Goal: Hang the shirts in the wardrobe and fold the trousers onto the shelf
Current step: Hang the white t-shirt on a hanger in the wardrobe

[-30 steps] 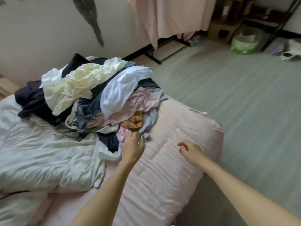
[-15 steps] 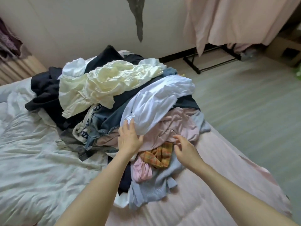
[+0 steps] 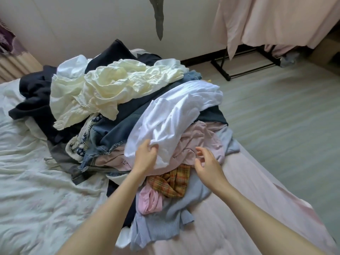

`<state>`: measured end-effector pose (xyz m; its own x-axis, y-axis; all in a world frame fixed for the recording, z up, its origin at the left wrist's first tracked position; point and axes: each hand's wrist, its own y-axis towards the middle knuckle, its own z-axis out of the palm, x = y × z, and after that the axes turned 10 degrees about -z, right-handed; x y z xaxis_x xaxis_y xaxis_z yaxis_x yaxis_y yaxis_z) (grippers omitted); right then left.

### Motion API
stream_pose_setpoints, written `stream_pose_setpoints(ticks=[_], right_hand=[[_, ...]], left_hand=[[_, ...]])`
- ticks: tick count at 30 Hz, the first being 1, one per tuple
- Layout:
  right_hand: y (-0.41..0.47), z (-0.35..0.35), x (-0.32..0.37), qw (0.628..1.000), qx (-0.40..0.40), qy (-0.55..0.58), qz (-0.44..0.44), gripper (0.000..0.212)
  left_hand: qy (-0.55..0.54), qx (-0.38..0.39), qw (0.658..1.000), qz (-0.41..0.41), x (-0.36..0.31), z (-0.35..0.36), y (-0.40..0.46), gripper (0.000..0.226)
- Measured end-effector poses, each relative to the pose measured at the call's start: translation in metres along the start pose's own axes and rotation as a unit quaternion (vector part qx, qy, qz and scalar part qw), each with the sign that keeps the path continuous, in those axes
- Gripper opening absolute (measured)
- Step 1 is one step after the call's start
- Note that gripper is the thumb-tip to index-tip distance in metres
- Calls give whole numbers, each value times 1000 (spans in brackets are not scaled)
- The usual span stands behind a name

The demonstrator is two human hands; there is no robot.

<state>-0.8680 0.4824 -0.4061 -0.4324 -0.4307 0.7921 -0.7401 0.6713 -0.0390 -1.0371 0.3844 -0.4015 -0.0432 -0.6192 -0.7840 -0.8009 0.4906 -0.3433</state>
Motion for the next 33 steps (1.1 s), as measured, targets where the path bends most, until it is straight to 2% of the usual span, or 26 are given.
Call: stream_pose_setpoints(ticks=[3,5,7,8,11,13,15,16,19,22,24,25,26,27,29,31,33], right_hand=[[-37,-12,17,999,-13,42,1,43],[-69,-15,34,993,7,117,-17,56],[-100,-17,46,981,8,195,-24,65],[-119,-19,51,980,-5,196,-4,60],[-167,-36,57,983,-134,103,69,26],[-205,-65,58,965,-239,85,66,22],[-244,-100,65,955,-281,79,56,15],[-263,-117,67,953,-290,63,56,20],[-318,-174,76,938,-339,40,54,36],[-376,-225,85,917,-393,24,64,33],[-417,-251,91,906,-415,23,75,31],[-440,-263,94,900,-428,19,83,30],[-462,-272,97,895,-436,11,98,29],[-489,-281,100,888,-445,-4,114,30],[-538,-292,106,888,-434,-28,151,33],[-593,-298,112,883,-417,-72,202,28],[-647,-298,114,864,-397,-157,267,26]], left_hand=[[-203,75,973,-76,-16,-5,-65,11],[-243,119,957,-106,-29,-9,-101,8],[-259,169,944,-115,-46,-6,-135,8],[-250,191,943,-112,-55,-5,-157,10],[-228,236,941,-84,-82,-4,-207,23],[-211,236,948,-35,-99,-4,-238,23],[-171,223,959,28,-114,1,-270,6],[-157,226,960,50,-119,4,-288,17],[-152,357,910,144,-138,22,-341,35],[-76,464,853,227,-158,47,-389,28],[-1,529,806,266,-170,64,-418,53],[56,545,780,303,-176,73,-435,68],[106,542,755,354,-181,81,-452,74],[138,528,731,410,-188,89,-473,68],[140,475,711,499,-201,103,-513,34],[124,483,690,525,-207,117,-556,16],[106,525,665,520,-206,129,-598,9]])
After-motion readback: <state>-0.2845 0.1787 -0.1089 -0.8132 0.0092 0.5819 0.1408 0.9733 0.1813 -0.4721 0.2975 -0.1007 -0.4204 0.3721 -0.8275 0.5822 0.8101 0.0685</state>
